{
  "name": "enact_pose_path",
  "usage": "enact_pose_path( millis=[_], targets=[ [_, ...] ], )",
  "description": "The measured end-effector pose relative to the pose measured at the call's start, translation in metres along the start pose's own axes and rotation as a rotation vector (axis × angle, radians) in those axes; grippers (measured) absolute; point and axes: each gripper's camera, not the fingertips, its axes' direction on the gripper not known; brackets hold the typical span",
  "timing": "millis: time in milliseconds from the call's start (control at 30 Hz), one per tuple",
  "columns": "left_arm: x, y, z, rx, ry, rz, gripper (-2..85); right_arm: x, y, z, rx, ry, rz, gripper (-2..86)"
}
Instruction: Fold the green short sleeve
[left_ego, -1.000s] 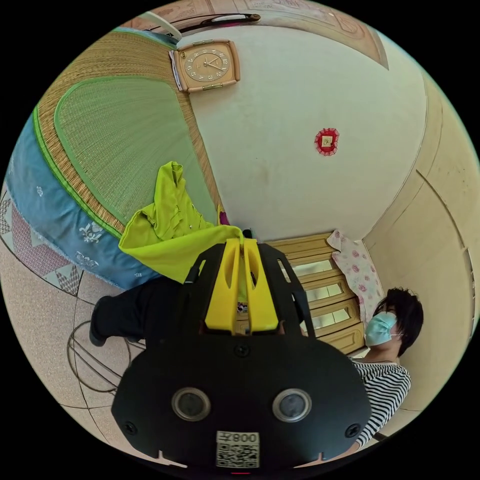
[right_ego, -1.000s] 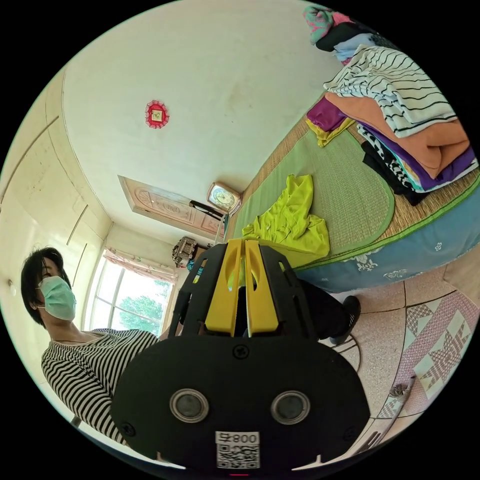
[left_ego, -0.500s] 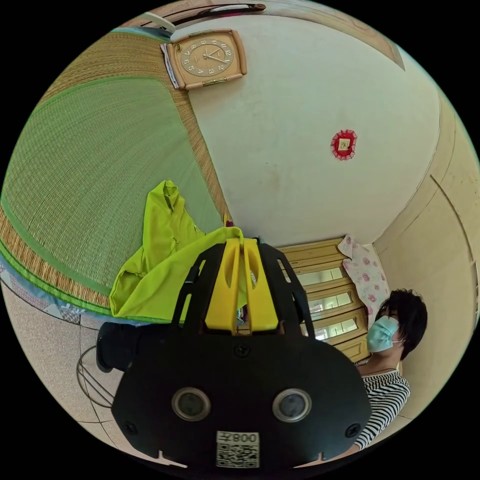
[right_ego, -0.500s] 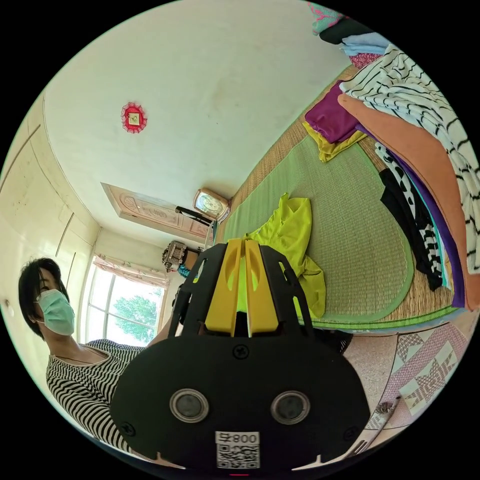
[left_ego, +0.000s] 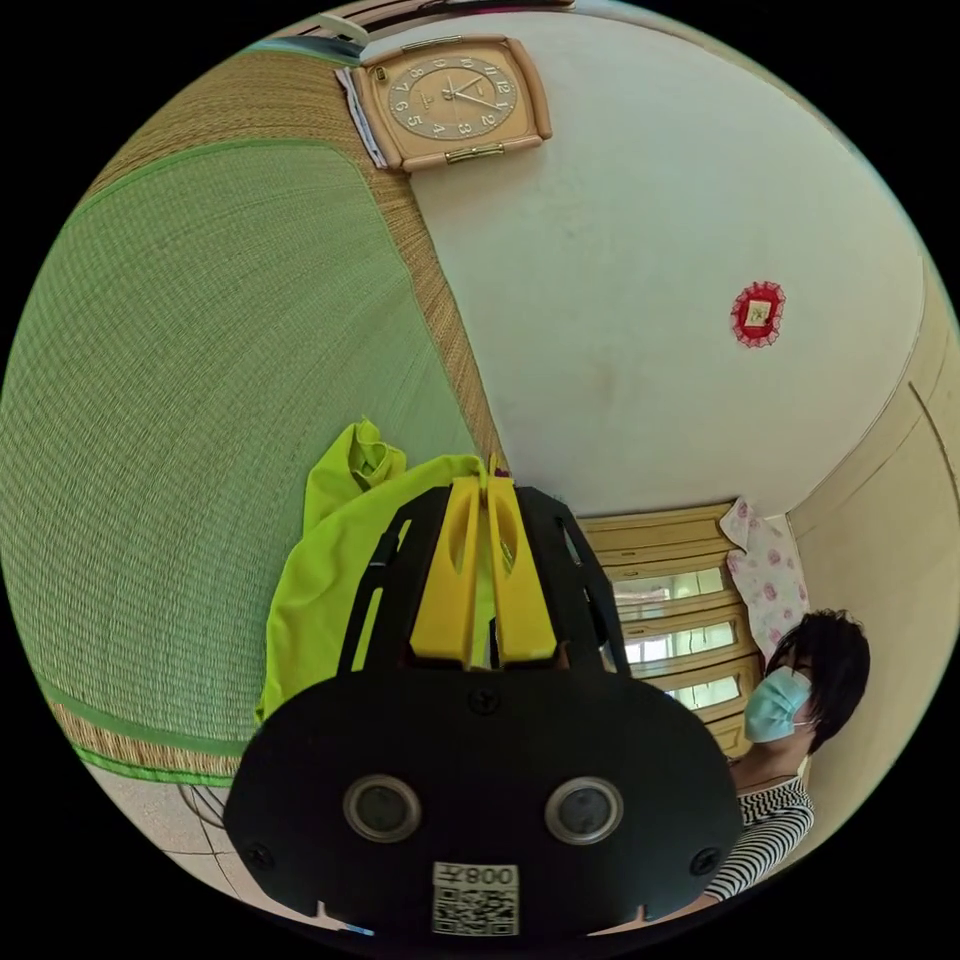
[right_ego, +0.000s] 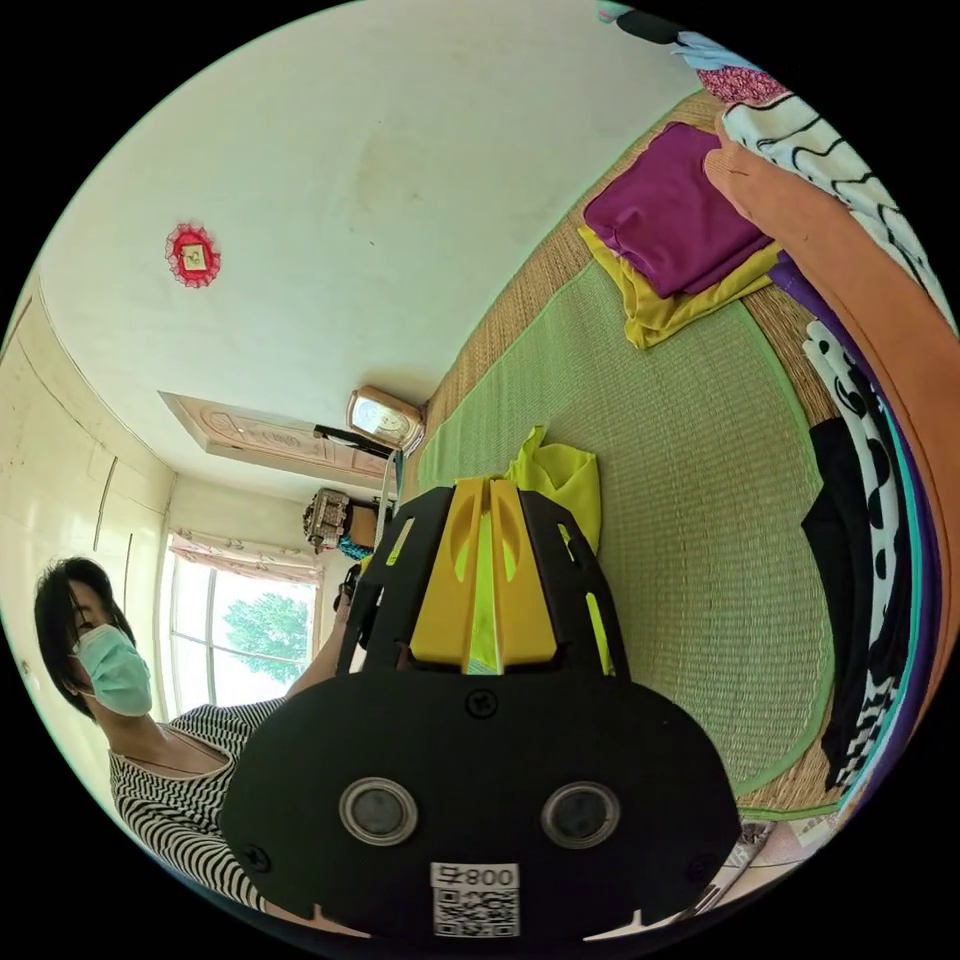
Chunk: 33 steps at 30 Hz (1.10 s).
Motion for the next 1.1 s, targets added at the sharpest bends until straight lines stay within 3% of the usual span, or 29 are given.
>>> enact_pose_path(
  millis=[333,800,1100],
  targets=[
    [-0.018,-0.069,0.057,0.005,-0.088,-0.072,1.3,0.054,-0.089,0.071,-0.055,0.042,0.105,0.8],
    [-0.02,-0.114,0.099,0.068,-0.094,-0.052,5.3,0.089,-0.143,0.113,-0.06,-0.049,0.165,2.2],
    [0.007,-0.084,0.168,-0.176,-0.13,0.099,6.5,0.043,-0.119,0.138,0.009,0.06,0.01,4.8]
  ],
)
